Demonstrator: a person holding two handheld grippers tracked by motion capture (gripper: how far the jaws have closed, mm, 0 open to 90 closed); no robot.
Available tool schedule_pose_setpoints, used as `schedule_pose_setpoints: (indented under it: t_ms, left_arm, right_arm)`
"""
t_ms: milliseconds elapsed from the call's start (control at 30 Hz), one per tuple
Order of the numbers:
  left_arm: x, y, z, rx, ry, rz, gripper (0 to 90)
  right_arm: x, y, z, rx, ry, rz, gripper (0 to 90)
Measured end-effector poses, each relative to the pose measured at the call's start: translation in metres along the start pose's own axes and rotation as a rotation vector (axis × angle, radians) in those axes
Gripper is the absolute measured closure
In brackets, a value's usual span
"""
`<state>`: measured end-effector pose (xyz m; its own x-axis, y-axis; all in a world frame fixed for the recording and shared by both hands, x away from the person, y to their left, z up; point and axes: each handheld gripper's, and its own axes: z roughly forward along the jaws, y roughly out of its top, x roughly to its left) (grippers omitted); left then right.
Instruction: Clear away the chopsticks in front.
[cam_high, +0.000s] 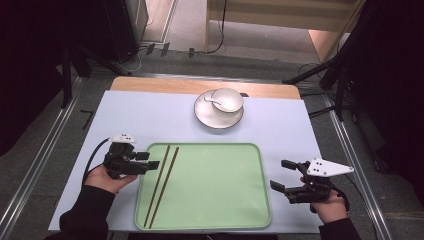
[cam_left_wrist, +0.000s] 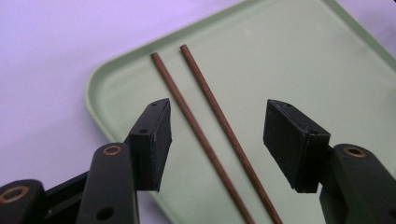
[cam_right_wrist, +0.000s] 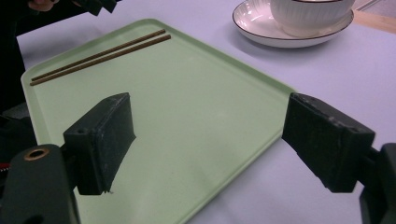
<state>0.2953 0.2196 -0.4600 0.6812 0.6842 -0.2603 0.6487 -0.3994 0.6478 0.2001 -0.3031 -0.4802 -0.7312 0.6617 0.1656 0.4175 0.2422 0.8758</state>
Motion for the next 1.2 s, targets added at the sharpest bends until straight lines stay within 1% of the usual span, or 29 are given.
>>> schedule_pose_setpoints:
  t_ms: [67,200,267,333,467,533,600,633,700,833,967,1200]
  left_arm:
    - [-0.001,-0.003,-0.007,-0.014,0.003,0.007,40.1]
    - [-0.001,-0.01,-0.021,-0.033,0.036,0.034,38.4]
    - [-0.001,-0.014,-0.027,-0.051,0.045,0.03,38.2]
    - [0.0,-0.019,-0.032,-0.059,0.049,0.028,37.6]
    - [0.001,-0.029,-0.041,-0.068,0.067,0.038,37.0]
    - [0.001,-0.034,-0.044,-0.072,0.069,0.039,36.7]
    - [0.001,-0.037,-0.047,-0.076,0.068,0.036,36.5]
    - [0.002,-0.039,-0.048,-0.075,0.07,0.043,36.3]
    - [0.002,-0.04,-0.049,-0.077,0.076,0.044,36.3]
    - [0.007,-0.044,-0.051,-0.092,0.083,0.026,36.2]
    - [0.012,-0.045,-0.052,-0.095,0.09,0.009,36.1]
    - [0.013,-0.046,-0.051,-0.094,0.09,0.01,35.9]
  right_arm:
    - [0.0,0.0,0.0,-0.002,-0.001,0.0,17.1]
    - [0.0,0.0,-0.001,-0.006,0.001,-0.002,17.1]
    - [0.0,0.0,-0.001,-0.007,0.002,-0.001,17.1]
    - [0.0,0.0,-0.001,-0.011,0.002,0.003,17.1]
    - [-0.001,0.001,-0.002,-0.023,0.003,0.008,17.1]
    - [-0.001,0.001,-0.003,-0.025,0.002,0.01,17.1]
    - [-0.001,0.001,-0.003,-0.025,0.0,0.01,17.1]
    - [-0.001,0.001,-0.002,-0.025,0.0,0.01,17.1]
    - [-0.001,0.001,-0.003,-0.025,0.0,0.009,17.1]
    - [-0.001,0.001,-0.003,-0.025,-0.001,0.009,17.1]
    - [-0.001,0.001,-0.002,-0.024,0.001,0.006,17.1]
    - [-0.001,0.001,-0.002,-0.022,0.001,0.003,17.1]
